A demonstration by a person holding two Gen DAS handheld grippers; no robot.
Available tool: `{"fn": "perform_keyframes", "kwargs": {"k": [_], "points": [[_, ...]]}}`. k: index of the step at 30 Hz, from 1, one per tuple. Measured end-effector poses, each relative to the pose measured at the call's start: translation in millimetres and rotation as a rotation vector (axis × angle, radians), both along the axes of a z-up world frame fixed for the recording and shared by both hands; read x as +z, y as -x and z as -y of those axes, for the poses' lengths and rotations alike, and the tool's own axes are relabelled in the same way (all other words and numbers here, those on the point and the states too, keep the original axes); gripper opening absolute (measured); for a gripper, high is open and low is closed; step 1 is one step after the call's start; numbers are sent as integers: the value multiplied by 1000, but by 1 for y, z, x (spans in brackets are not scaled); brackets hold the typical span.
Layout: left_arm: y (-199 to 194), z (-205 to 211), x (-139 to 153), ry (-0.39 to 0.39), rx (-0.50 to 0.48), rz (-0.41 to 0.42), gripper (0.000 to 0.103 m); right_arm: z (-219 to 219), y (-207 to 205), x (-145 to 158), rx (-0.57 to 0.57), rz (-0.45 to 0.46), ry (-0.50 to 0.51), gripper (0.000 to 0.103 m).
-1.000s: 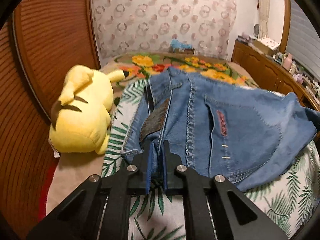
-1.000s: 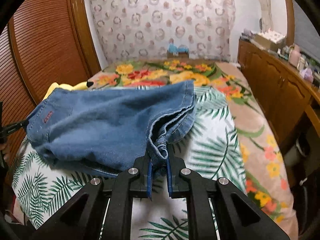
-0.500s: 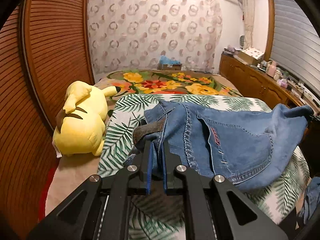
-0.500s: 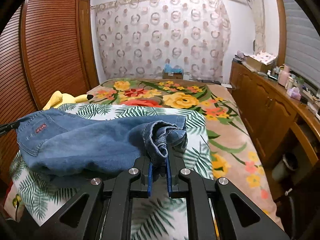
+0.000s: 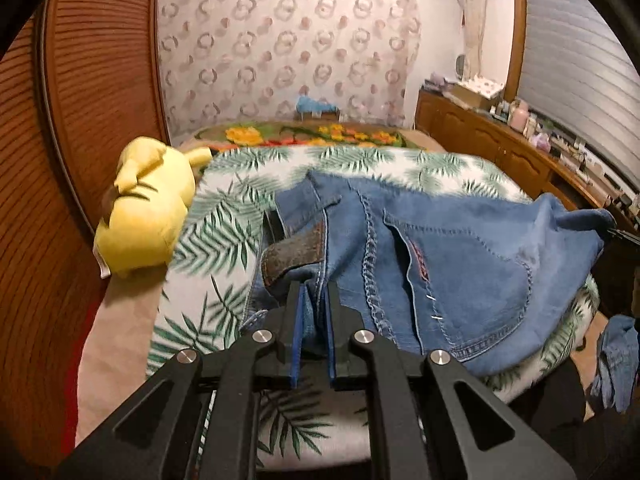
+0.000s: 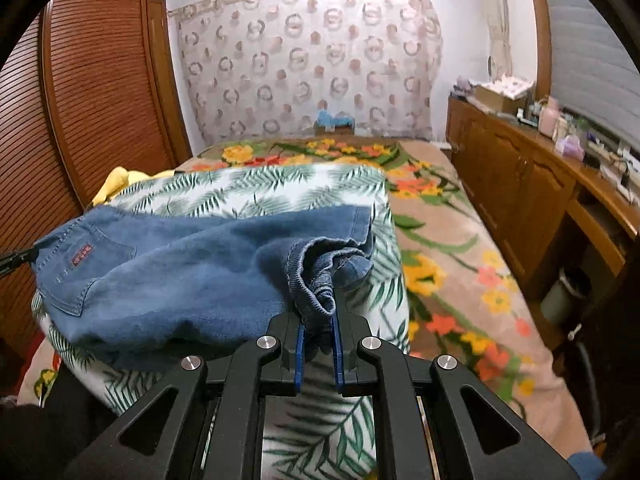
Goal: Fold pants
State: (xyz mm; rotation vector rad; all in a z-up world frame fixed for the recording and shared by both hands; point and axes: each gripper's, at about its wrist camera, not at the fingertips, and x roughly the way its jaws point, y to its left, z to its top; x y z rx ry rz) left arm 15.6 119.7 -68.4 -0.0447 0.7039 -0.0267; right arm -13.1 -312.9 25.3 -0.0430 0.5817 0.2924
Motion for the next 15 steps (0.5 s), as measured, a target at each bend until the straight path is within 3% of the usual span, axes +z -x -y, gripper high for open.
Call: {"fn": "perform_keyframes", "kwargs": {"k": [3,6,8,11,15], "points": [[-1,-1,-11,9,11,-30,15,1,-7,-9,-18,-33,-9,11],[-2,-3,-18,3,21,-51,32,0,-14,-10,-39,-69,-19,13],[-1,-3,-19,5,27,-48,54,2,-18,-9,-54,-82,-8,24],[0,-6,-20,35,33,-44,68,6,-25,-8,-88,-123,-10,39],[-1,1,-21,30,15,-41,69,4,-27,0,-97,-134,-29,41]]}}
